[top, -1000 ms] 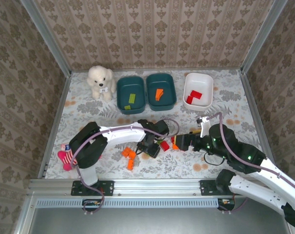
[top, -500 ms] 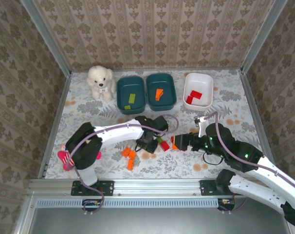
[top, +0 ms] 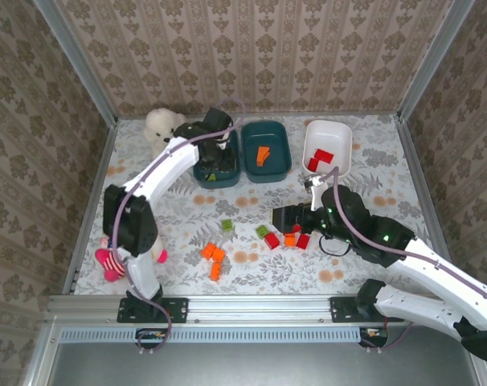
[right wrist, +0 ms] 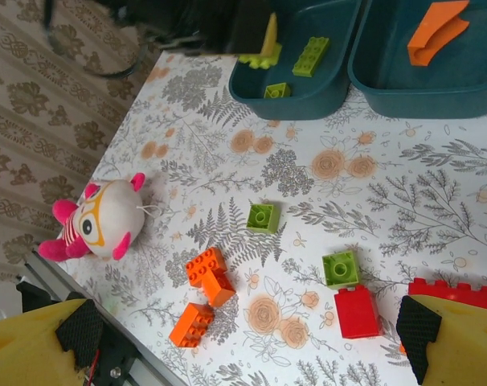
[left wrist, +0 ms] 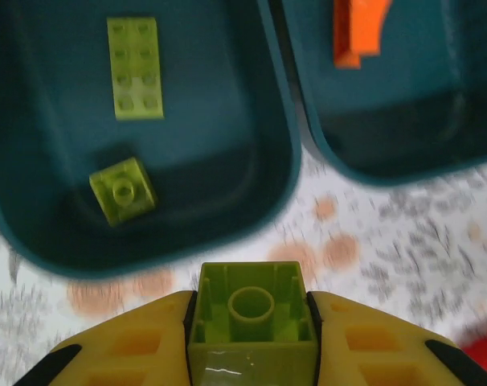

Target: Sort the legos into containers by color

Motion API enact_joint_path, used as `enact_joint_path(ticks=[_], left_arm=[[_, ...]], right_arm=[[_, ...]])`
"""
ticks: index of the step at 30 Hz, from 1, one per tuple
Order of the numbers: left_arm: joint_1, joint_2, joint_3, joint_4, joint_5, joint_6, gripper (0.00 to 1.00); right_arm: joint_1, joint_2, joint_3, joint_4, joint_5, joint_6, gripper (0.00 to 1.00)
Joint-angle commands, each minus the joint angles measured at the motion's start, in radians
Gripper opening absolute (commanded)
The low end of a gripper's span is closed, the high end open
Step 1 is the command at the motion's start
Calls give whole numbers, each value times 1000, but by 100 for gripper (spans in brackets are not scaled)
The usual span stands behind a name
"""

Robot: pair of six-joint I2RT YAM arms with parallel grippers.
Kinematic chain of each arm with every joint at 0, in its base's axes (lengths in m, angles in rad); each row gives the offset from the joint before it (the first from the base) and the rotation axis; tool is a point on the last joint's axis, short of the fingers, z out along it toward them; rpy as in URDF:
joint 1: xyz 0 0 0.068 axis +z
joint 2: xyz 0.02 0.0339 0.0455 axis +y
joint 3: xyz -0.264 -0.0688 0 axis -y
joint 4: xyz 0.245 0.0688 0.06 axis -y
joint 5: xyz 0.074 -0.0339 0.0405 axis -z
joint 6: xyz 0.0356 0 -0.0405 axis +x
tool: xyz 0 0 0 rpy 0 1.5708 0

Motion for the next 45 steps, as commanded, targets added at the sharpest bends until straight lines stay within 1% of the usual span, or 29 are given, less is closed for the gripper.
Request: enact_joint_path(ticks=[1, 6, 11, 15, 17, 18, 20, 22, 26, 31, 34, 35, 36, 38, 42, 45], left_arm=[[32, 140, 100, -38, 37, 48, 30], [62, 287, 232, -66, 50, 45, 31], [71, 362, 271, -71, 90, 43, 31], [70, 391, 252, -61, 118, 32, 33], [71, 403, 248, -60, 125, 29, 36], [70, 404, 250, -60, 125, 29, 39], [72, 403, 255, -65, 122, 25, 49], [72, 396, 264, -72, 120, 27, 55], [73, 348, 289, -82, 98, 23, 61], [75, 236, 308, -89, 65, -6, 63], [73, 125, 264, -72, 40, -33, 65], [73, 77, 229, -59, 37, -45, 65], [104, 25, 188, -44, 34, -57, 65], [122, -81, 94, -8, 24, -84, 66], [154, -339, -160, 67, 12, -127, 67], [161, -545, -345, 81, -13, -158, 67]], right_arm=[[-5, 18, 40, 40, -9, -19, 97], [-16, 29, 41, 47, -5, -20, 97], [-24, 30, 36, 43, 2, -13, 97], [-30, 33, 30, 40, 2, -8, 97], [-33, 40, 31, 37, 2, -7, 97], [-34, 42, 33, 35, 0, -7, 97], [-37, 47, 36, 34, 0, -8, 97], [-37, 52, 40, 31, -3, -11, 97], [-41, 64, 65, 6, 9, -34, 97], [-40, 102, 106, -27, 16, -78, 96], [-29, 174, 157, -83, 9, -112, 94], [-20, 206, 176, -95, 7, -119, 93], [-7, 239, 195, -100, 3, -128, 92], [35, 305, 228, -104, -3, -151, 92], [154, 472, 306, -121, -4, -213, 92], [220, 621, 377, -165, -20, -205, 92]])
